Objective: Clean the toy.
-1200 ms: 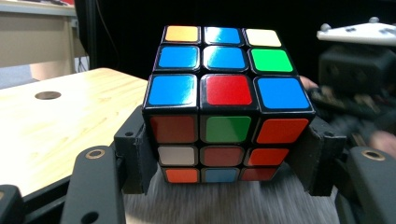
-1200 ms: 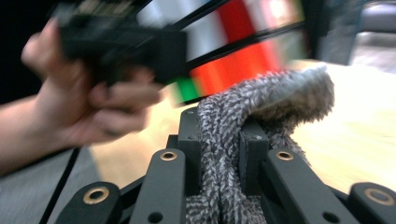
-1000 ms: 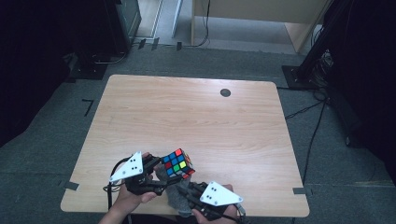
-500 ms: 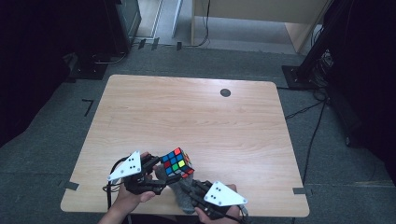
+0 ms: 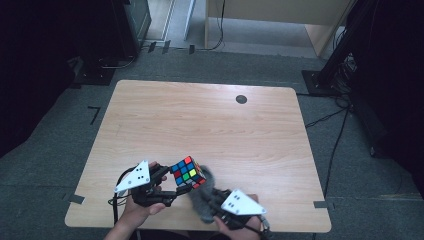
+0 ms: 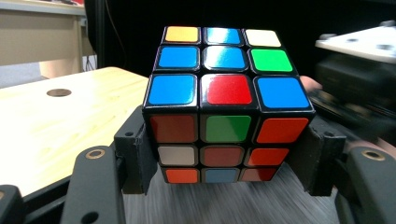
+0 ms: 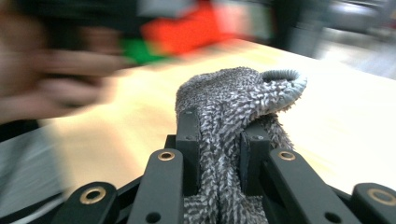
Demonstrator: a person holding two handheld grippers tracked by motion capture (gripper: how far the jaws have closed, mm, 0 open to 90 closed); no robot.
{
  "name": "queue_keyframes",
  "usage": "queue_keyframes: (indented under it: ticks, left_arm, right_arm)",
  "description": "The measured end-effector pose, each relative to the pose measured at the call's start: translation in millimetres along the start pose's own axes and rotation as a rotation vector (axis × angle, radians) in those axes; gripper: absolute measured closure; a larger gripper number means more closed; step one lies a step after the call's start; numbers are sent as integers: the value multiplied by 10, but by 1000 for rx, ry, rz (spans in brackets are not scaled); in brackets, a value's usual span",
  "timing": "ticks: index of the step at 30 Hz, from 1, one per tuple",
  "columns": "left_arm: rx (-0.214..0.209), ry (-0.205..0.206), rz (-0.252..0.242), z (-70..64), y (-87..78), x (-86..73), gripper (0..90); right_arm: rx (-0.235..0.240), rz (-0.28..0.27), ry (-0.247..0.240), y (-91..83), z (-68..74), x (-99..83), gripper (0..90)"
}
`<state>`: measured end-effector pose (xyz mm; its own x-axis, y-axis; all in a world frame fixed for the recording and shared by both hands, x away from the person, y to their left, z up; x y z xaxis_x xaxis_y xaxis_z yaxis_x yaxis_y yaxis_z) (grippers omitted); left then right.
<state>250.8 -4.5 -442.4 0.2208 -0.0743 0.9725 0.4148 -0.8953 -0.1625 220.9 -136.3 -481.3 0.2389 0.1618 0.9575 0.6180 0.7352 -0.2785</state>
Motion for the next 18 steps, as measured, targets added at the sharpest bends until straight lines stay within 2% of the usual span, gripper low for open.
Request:
queue_keyframes:
  ticks: [1, 2, 4, 7, 9, 12, 13, 15, 17, 18]
  left_arm:
    - [4, -3, 1, 8, 2, -3, 342]
    - [6, -4, 3, 14, 7, -8, 342]
    - [10, -5, 10, 18, 22, -25, 342]
    - [14, 1, 21, 16, 44, -50, 342]
    - [23, 8, 27, 20, 50, -59, 342]
    - [34, 6, 30, 41, 47, -67, 342]
    - [37, 6, 32, 55, 44, -71, 342]
    - [46, -1, 34, 84, 38, -76, 342]
    - [54, -11, 35, 105, 35, -79, 342]
    - [56, -13, 38, 112, 33, -80, 342]
  right_arm:
    - [-77, 8, 17, -63, -181, -23, 749]
    - [-125, 13, 34, -108, -299, -46, 747]
    - [-185, 17, 65, -156, -478, -110, 737]
    - [-213, 60, 123, -124, -633, -289, 715]
    - [-227, 94, 162, -94, -706, -409, 668]
    - [-246, 109, 203, -85, -799, -489, 513]
    - [-261, 97, 205, -100, -836, -475, 439]
    - [-287, 73, 188, -140, -868, -407, 353]
    - [-296, 36, 151, -177, -846, -295, 316]
    - [-285, 7, 126, -184, -803, -225, 307]
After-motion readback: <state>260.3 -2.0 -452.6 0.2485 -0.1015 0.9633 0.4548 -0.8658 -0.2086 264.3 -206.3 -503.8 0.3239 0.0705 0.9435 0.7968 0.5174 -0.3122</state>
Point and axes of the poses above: each handheld gripper's, and its own axes: y roughly forward along the jaws, x roughly out of its top, z roughly to its left, the point moved 9 cm from there along y, roughly forward along the jaws, and after that the axes turned 6 degrees about x, right-handed, at the moved point
